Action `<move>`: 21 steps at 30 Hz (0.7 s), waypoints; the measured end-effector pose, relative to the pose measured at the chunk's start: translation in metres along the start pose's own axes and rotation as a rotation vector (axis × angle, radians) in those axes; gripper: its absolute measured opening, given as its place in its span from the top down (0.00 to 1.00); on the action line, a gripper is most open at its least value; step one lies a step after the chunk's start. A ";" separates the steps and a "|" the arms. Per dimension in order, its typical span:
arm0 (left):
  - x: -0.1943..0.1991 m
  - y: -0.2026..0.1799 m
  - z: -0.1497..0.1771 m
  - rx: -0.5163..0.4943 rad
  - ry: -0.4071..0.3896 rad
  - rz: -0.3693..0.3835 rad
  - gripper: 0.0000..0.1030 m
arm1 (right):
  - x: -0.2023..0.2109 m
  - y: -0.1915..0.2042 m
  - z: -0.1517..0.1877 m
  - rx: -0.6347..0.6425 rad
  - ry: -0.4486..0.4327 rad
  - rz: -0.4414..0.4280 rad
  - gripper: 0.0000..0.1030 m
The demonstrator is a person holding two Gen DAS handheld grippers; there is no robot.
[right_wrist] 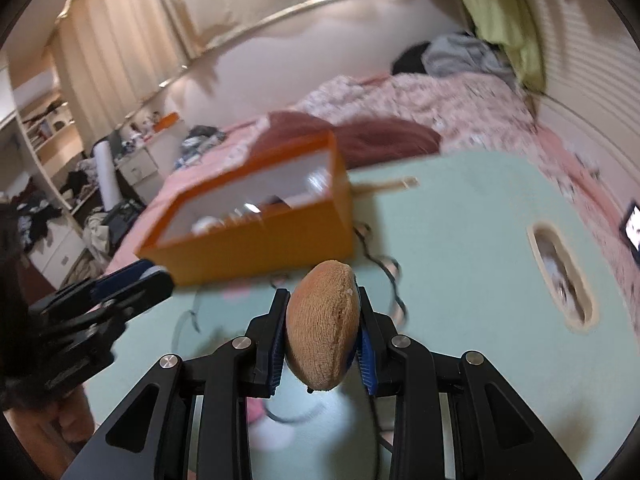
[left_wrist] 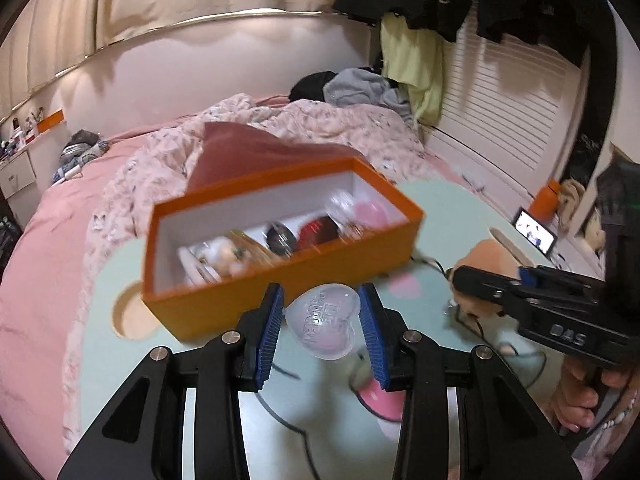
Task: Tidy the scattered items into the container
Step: 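Lower the clear heart and plush potato into the box and open both grippers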
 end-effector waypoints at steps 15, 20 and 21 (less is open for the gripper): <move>-0.047 0.061 -0.072 0.199 0.026 -0.007 0.61 | -0.071 0.047 -0.115 0.168 0.092 0.025 0.72; -0.070 0.066 -0.063 0.210 0.068 -0.040 0.61 | -0.106 0.044 -0.115 0.174 0.172 0.044 0.72; -0.073 0.068 -0.062 0.213 0.079 -0.039 0.61 | -0.111 0.043 -0.114 0.180 0.186 0.058 0.72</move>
Point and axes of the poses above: each gripper's, at about its wrist camera, not at the fingertips, and x roughly against the way its jaws point, y to its left, z to its underside, the point moved 2 cm from there along -x, roughly the way its jaws point, and after that the axes turned 9 degrees about -z, right-handed, at the moved point
